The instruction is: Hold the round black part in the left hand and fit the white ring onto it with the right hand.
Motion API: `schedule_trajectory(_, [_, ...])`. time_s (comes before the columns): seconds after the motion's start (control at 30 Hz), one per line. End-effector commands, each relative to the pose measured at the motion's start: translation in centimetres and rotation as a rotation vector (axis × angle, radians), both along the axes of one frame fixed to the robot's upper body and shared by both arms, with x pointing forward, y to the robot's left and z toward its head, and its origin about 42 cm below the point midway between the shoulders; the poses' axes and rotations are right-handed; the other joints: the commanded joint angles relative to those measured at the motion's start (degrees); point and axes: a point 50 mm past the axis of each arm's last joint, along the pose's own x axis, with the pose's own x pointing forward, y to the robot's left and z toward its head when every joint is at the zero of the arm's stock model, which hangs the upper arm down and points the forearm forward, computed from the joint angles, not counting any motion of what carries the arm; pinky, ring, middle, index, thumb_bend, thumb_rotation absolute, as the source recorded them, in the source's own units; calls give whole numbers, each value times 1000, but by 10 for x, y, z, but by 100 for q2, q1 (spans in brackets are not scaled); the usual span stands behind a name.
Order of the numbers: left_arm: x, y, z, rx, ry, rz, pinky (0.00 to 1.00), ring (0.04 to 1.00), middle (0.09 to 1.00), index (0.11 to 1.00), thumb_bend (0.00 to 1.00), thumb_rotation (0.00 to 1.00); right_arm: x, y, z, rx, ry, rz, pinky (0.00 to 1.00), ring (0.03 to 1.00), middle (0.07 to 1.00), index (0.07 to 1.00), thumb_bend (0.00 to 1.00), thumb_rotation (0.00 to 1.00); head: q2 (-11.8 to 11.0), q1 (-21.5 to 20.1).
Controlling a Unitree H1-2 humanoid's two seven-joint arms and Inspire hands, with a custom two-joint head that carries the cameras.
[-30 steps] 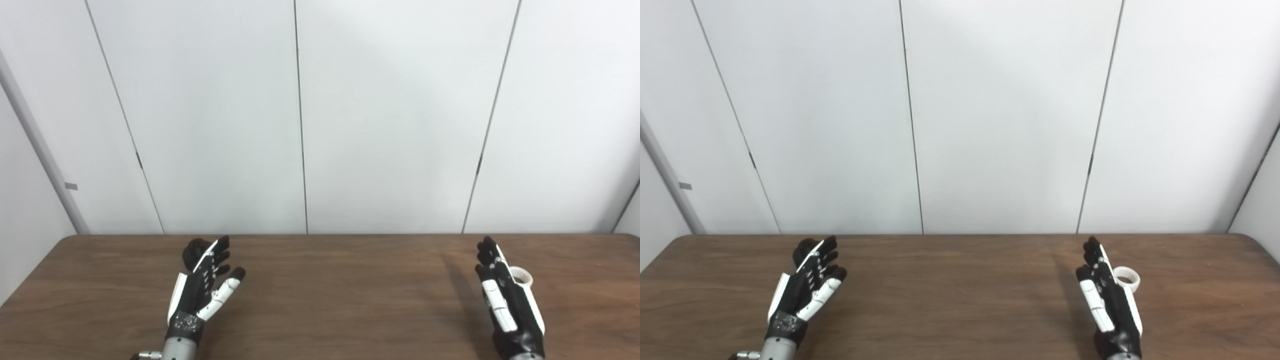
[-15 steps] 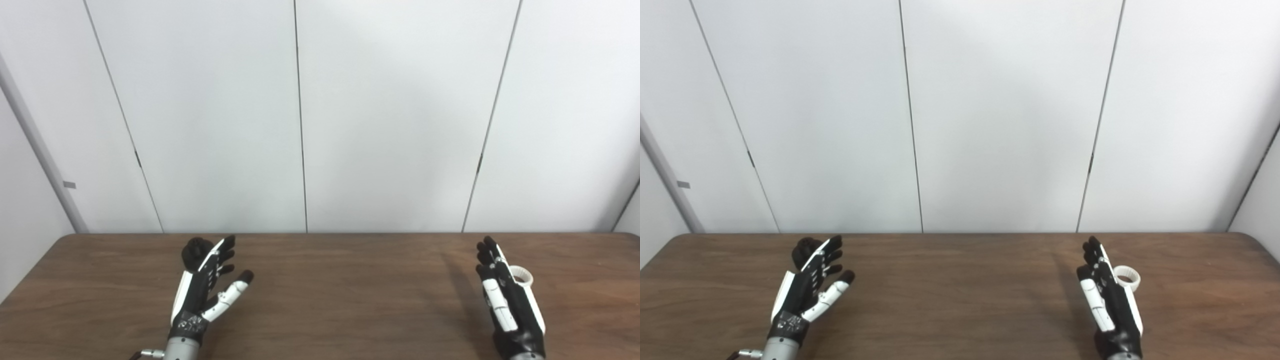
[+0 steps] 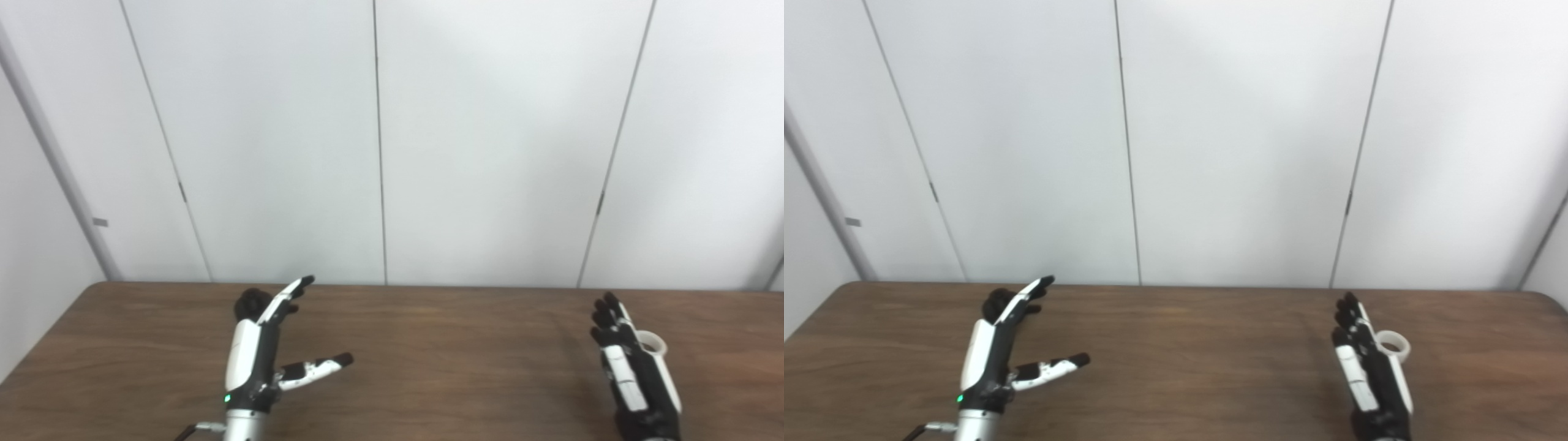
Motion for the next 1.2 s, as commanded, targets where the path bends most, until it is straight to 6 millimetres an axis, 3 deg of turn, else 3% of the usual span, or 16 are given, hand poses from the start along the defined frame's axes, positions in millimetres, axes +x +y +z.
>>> schedule_trajectory(0.0, [-13, 16, -23, 71, -15, 60, 744, 820, 846, 828, 973, 227, -17, -11, -31, 9, 81, -12, 973, 970, 958, 967, 509, 736, -10, 118])
schedule_trajectory(0.3, [4, 28, -15, 223, -128, 152, 839, 912, 888, 844, 849, 377, -17, -17, -31, 21, 82, 1, 969, 973, 962, 961, 490, 716, -43, 276])
schedule_trajectory(0.5, [17, 49, -6, 317, -128, 229, 882, 903, 900, 878, 886, 438, -18, -17, -31, 13, 78, 1, 979, 970, 954, 959, 475, 709, -31, 301])
schedule_trajectory(0.57, [21, 56, -2, 333, -93, 243, 925, 929, 910, 878, 890, 515, -19, -17, -31, 10, 78, 4, 984, 975, 960, 962, 478, 718, -30, 303])
schedule_trajectory(0.67, [26, 68, 5, 330, -44, 263, 939, 936, 911, 875, 913, 549, -20, -17, -30, 20, 76, 2, 983, 970, 959, 958, 466, 703, -17, 309])
schedule_trajectory(0.83, [33, 87, 13, 314, 20, 260, 952, 933, 918, 892, 927, 536, -20, -18, -31, 18, 77, 4, 988, 972, 961, 963, 461, 702, -6, 326])
schedule_trajectory(1.17, [45, 107, 24, 302, 207, 241, 972, 962, 964, 941, 977, 499, -21, -21, -31, 27, 85, -7, 956, 959, 949, 955, 473, 688, 42, 482])
